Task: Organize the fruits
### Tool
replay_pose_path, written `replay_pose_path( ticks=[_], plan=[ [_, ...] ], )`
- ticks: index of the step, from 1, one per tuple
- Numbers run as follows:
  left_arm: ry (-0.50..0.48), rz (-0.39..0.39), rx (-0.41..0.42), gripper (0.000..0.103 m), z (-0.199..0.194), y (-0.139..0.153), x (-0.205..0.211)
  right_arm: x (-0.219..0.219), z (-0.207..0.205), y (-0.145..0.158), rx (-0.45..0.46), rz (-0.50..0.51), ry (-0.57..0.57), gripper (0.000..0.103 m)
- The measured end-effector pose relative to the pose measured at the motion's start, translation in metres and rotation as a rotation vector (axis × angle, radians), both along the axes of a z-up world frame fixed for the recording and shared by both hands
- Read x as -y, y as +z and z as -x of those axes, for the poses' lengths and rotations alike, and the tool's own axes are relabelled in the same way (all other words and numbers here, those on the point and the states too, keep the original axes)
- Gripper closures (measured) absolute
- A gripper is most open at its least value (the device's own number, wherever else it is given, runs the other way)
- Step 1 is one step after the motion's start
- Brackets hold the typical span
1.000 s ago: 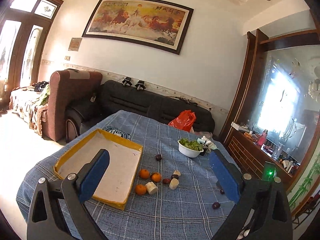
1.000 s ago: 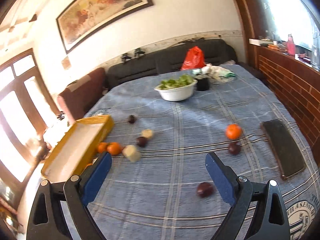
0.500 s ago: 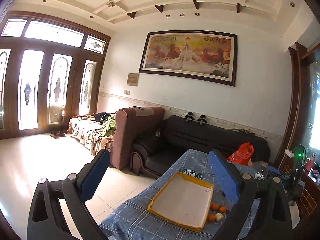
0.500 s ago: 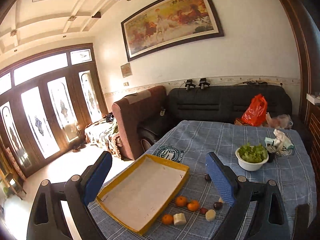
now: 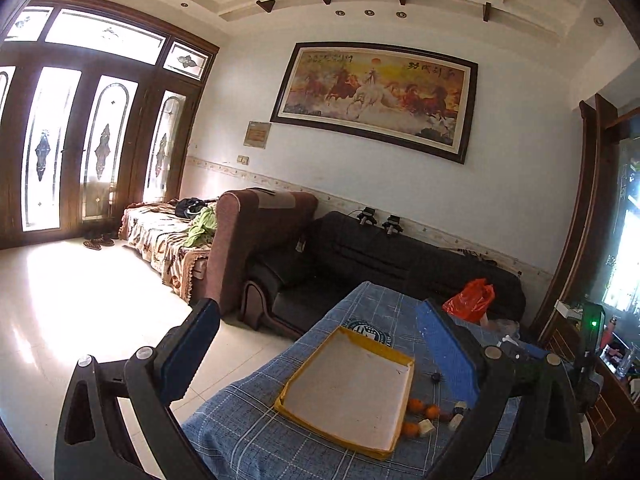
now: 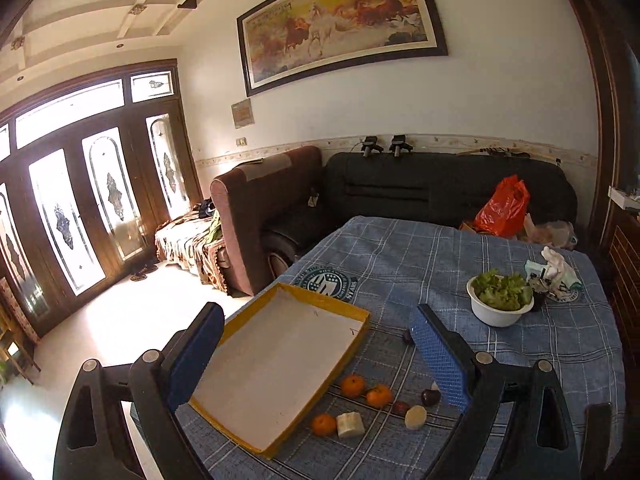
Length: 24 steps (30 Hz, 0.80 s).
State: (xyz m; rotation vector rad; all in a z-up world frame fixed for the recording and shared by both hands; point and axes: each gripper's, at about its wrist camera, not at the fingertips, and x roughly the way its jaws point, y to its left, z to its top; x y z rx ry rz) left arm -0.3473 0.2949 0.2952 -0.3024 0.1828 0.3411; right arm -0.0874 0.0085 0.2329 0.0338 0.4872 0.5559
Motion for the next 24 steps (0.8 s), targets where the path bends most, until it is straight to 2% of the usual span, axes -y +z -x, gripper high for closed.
replay_pose_path(
  ticks=[2,5,9,13,15,16,18,21,24],
  plan=[
    [-0.057,0.025,-0.005,0.004,-0.017,-0.010,0.007,0.011,0.007,-0.009,-0.009,0.017,-0.010,0.006],
    [-0.164,0.089,-0.062,0.004,-0.062,-0.042,0.020,0.046,0.017,-0.032,-0.041,0.021,-0.062,0.006],
    [-0.312,0.199,-0.210,0.004,-0.131,-0.102,0.045,0.115,0.016,-0.077,-0.159,-0.004,-0.186,0.006],
    [-0.437,0.272,-0.352,0.007,-0.184,-0.155,0.083,0.191,0.007,-0.119,-0.297,-0.024,-0.312,0.007],
    [-0.492,0.264,-0.402,0.017,-0.201,-0.174,0.106,0.220,0.000,-0.138,-0.351,-0.038,-0.350,0.012],
    [-0.511,0.248,-0.425,0.019,-0.210,-0.181,0.116,0.229,-0.004,-0.149,-0.380,-0.039,-0.359,0.014],
    [-0.535,0.207,-0.475,0.026,-0.225,-0.192,0.135,0.234,-0.012,-0.169,-0.435,-0.039,-0.347,0.018],
    [-0.544,0.151,-0.539,0.027,-0.248,-0.207,0.155,0.216,-0.027,-0.197,-0.522,-0.020,-0.286,0.026],
    [-0.568,0.119,-0.579,0.029,-0.267,-0.218,0.168,0.197,-0.039,-0.218,-0.554,0.035,-0.237,0.031]
  ],
)
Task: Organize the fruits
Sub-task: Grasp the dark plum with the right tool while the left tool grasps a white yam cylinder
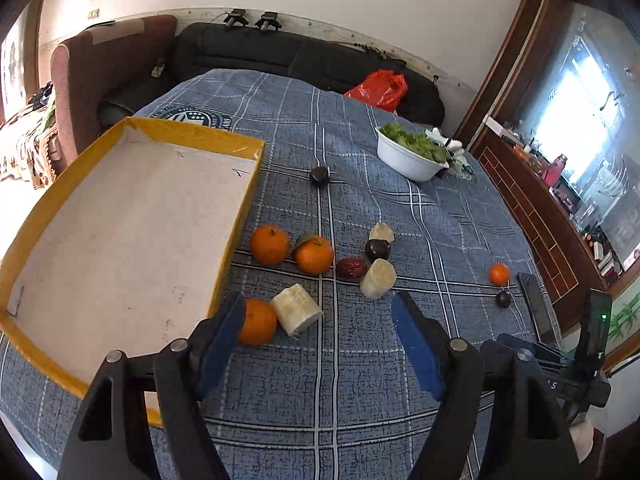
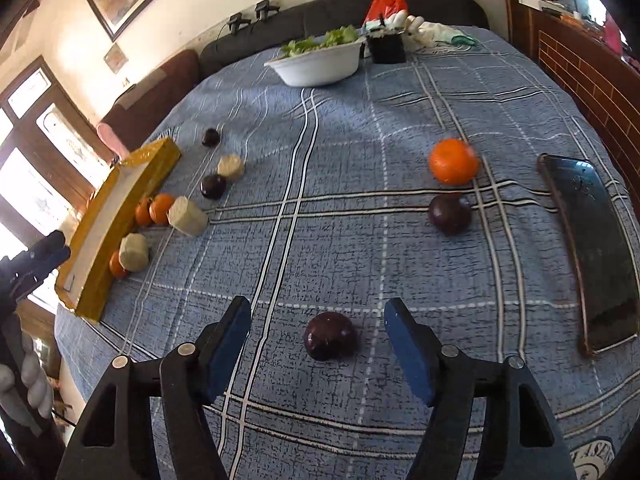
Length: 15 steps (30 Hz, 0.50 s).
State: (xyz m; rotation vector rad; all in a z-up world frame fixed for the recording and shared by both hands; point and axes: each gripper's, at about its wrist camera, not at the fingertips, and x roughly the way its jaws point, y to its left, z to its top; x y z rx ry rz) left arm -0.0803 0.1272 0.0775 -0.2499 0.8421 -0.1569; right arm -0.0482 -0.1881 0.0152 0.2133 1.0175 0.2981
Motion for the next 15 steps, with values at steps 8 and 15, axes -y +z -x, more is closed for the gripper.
replay_pose_path(
  ticks=[8,15],
  plan=[
    [-0.145,-0.152,-0.020,0.051,-0.039,-0.023,0.067,-0.007,-0.003,-0.016,0.053,0.105,0.064,0.059],
    [-0.239,-0.303,0.008,0.055,-0.070,-0.041,0.108,0.005,-0.003,-0.017,0.053,0.034,0.087,0.062]
  ],
)
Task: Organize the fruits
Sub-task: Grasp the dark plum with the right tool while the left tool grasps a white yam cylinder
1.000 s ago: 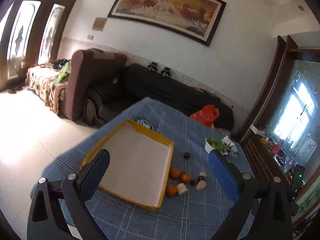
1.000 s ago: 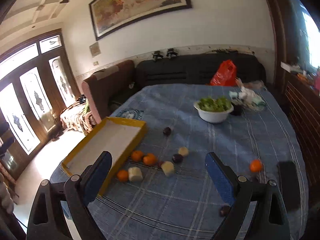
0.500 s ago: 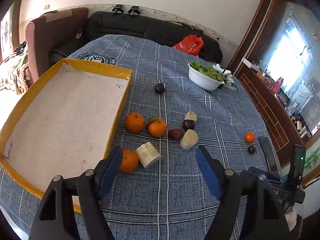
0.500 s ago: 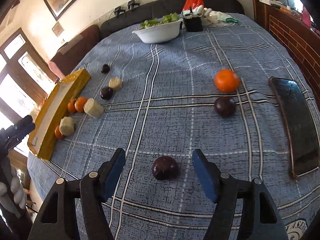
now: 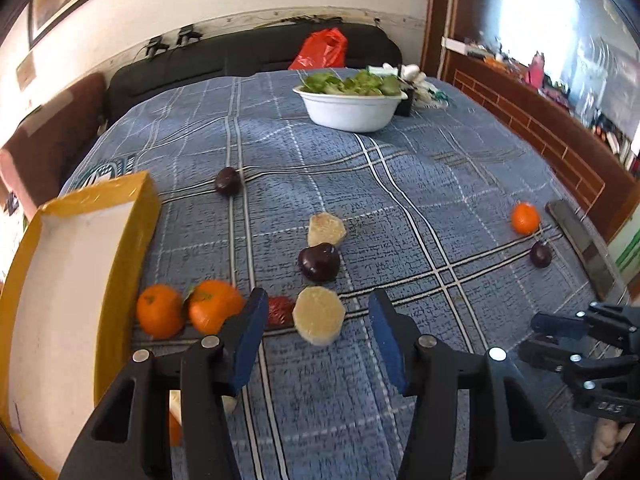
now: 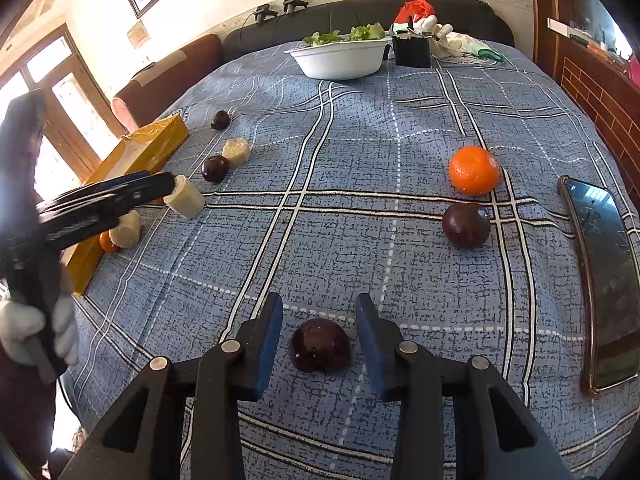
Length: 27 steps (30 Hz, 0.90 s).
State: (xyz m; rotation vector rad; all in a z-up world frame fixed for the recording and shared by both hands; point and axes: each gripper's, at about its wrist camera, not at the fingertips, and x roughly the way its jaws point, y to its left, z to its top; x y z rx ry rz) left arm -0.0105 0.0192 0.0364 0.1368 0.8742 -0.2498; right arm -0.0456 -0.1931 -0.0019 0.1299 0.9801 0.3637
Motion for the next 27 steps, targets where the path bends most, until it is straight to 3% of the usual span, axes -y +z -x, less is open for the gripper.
replay_pose_path(
  ticks=[3,5,10,19,22,23,24,25,27],
  plan=[
    [-0.026,-0.056,-0.037,0.073,-0.006,-0.011,0.010,0.002,-0.001,0.000,-0.004,-0.027,0.005,0.062],
    [-0.036,-0.081,-0.036,0.075,-0.003,-0.012,0.011,0.005,0.000,0.000,-0.009,-0.050,0.006,0.062],
    [-0.051,-0.031,-0.063,0.076,0.006,-0.010,0.001,0.010,0.001,-0.001,-0.026,-0.093,0.015,0.062],
    [-0.065,-0.119,-0.022,0.072,0.006,-0.021,0.017,0.006,0.011,0.001,-0.027,-0.075,0.027,0.054],
    [-0.062,-0.123,-0.023,0.076,0.006,-0.021,0.014,0.001,0.013,0.002,-0.018,-0.033,0.023,0.054],
    [-0.060,-0.110,-0.025,0.076,0.007,-0.020,0.013,-0.002,0.014,0.002,-0.014,-0.017,0.021,0.055],
    [-0.054,-0.099,-0.022,0.076,0.009,-0.018,0.010,-0.003,0.014,0.002,-0.009,-0.001,0.017,0.067],
    [-0.046,-0.087,-0.020,0.076,0.011,-0.016,0.007,-0.005,0.014,0.003,-0.007,0.015,0.013,0.073],
    [-0.033,-0.045,-0.013,0.076,0.015,-0.009,-0.001,-0.006,0.017,0.003,-0.005,0.022,0.009,0.073]
  ],
)
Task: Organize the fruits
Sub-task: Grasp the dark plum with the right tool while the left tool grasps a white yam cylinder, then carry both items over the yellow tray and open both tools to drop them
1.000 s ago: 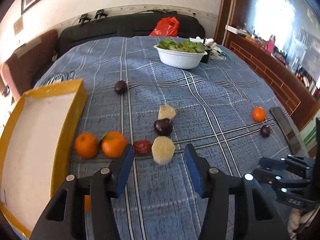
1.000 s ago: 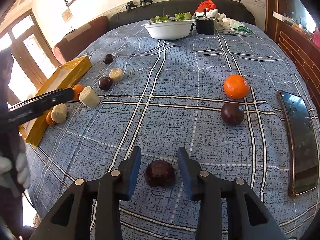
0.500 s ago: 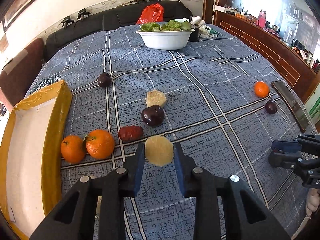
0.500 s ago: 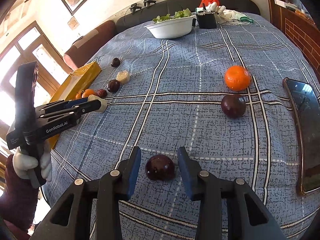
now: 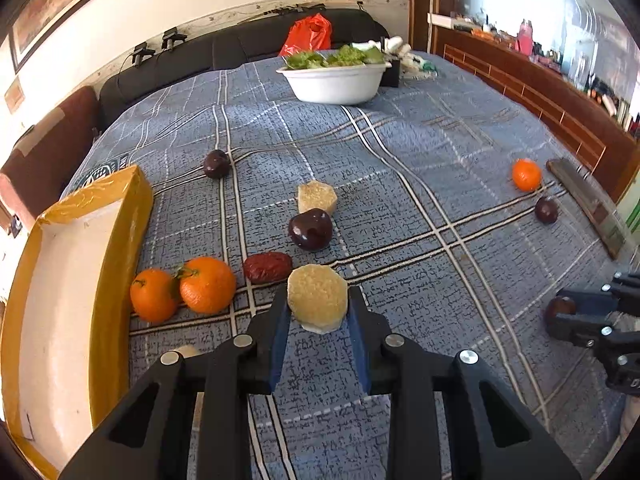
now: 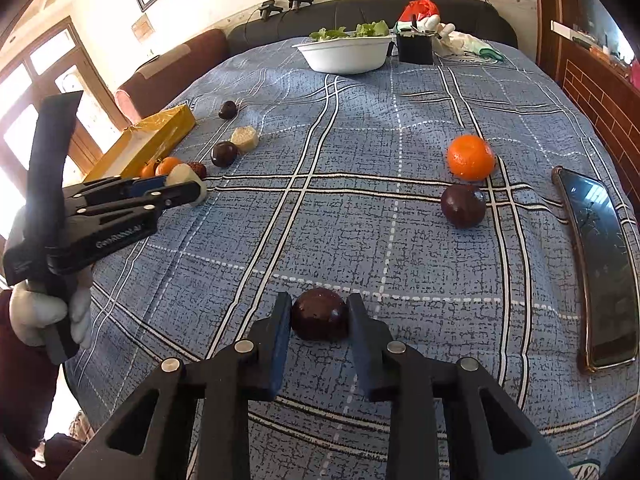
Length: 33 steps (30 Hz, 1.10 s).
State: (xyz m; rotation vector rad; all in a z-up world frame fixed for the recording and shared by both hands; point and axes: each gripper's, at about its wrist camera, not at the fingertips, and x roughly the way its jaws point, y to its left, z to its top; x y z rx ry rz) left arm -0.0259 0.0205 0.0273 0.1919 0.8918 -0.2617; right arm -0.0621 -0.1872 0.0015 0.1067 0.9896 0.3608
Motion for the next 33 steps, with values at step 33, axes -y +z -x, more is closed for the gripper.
replay_pose_path(
  ticks=[33],
  plan=[
    [0.662,0.165,-0.011,0.076,0.072,0.017,-0.317,-0.359,-0.028,0.020,0.001,-0.099,0.540,0.071]
  ],
)
